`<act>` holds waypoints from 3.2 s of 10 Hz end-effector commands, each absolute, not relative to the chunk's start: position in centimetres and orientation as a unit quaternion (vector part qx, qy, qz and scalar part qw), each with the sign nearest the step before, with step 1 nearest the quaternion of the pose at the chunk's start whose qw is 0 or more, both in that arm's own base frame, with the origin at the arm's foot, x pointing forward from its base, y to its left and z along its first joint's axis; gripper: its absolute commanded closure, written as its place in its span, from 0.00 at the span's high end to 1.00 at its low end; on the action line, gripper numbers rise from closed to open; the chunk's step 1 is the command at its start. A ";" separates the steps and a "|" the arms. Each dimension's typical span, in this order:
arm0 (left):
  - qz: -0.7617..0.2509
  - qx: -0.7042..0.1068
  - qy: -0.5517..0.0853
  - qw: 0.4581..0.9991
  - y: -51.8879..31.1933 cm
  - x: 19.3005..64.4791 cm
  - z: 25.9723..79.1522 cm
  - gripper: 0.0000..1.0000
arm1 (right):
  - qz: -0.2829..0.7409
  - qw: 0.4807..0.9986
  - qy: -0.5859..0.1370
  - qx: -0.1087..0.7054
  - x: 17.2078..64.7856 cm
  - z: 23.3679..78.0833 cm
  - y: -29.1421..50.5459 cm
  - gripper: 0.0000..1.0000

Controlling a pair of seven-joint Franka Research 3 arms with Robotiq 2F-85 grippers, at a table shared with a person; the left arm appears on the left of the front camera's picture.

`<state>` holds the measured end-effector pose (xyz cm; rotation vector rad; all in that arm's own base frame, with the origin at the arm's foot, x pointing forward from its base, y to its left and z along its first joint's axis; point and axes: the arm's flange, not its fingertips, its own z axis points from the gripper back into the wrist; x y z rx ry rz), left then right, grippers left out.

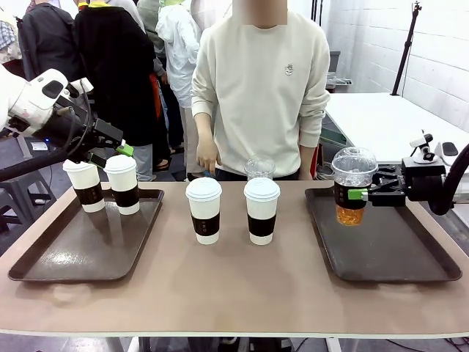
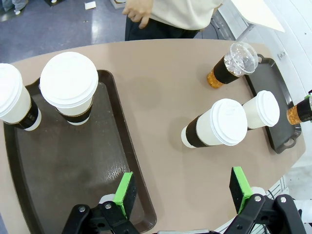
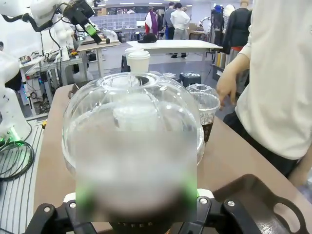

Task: Distribute the coffee onto the tray.
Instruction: Pick up one iced Americano and place it on the right Handle tray, then pick up another iced Americano from the middle of the table and place it on the right Handle tray.

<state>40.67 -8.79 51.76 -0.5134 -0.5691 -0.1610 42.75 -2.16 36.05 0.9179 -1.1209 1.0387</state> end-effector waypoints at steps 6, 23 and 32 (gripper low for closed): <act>-0.078 -0.258 -0.275 0.923 -8.7 40.7 51.7 1.00 | 0.450 0.623 -0.476 0.427 42.8 31.1 -8.6 0.80; -0.078 -0.258 -0.275 0.923 -8.7 40.7 51.7 1.00 | 0.488 0.627 -0.422 0.437 41.1 25.8 -10.4 1.00; -0.078 -0.258 -0.275 0.923 -8.7 40.7 51.7 1.00 | 0.467 0.651 -0.436 0.410 41.5 26.9 -14.0 1.00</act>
